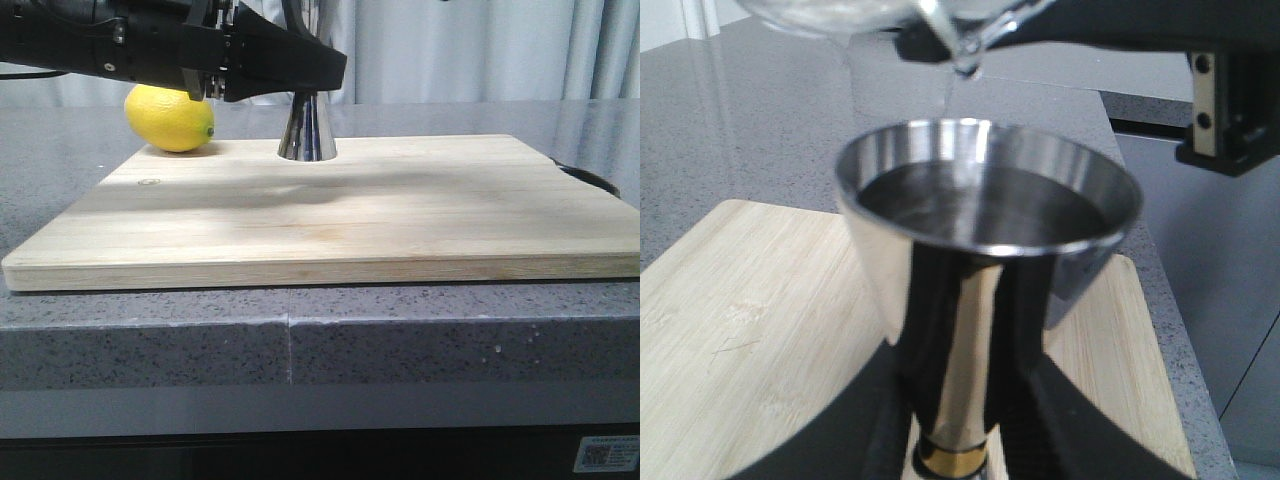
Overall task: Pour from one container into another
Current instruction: 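Tilt the beaker upright with the right gripper above the jigger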
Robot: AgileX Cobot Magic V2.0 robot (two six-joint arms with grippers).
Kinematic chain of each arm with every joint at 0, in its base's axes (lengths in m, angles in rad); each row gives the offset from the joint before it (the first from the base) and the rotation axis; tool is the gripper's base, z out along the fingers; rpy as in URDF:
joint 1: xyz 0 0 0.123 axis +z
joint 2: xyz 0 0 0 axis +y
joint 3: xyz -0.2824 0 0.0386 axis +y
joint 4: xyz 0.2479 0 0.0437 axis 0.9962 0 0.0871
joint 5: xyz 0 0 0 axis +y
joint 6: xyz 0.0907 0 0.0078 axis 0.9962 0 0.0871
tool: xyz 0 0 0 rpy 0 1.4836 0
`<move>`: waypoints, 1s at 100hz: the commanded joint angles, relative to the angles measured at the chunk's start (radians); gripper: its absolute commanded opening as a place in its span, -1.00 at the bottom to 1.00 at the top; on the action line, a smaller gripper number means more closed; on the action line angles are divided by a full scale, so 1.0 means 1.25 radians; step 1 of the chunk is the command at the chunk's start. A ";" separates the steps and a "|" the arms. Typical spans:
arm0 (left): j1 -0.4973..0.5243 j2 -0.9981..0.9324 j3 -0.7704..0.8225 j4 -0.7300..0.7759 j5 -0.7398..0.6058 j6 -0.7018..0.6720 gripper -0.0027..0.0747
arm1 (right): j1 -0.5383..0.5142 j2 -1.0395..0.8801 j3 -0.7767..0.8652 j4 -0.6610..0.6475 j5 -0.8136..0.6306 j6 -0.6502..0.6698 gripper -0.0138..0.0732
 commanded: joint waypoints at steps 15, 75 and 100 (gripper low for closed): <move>-0.008 -0.041 -0.022 -0.058 0.073 -0.006 -0.50 | -0.001 -0.031 -0.031 0.095 -0.007 0.000 -0.09; -0.008 -0.041 -0.022 -0.058 0.073 -0.006 -0.50 | -0.001 -0.031 -0.031 0.391 -0.007 0.000 -0.09; -0.008 -0.041 -0.022 -0.058 0.073 -0.006 -0.50 | -0.001 -0.031 -0.031 0.426 -0.007 0.000 -0.09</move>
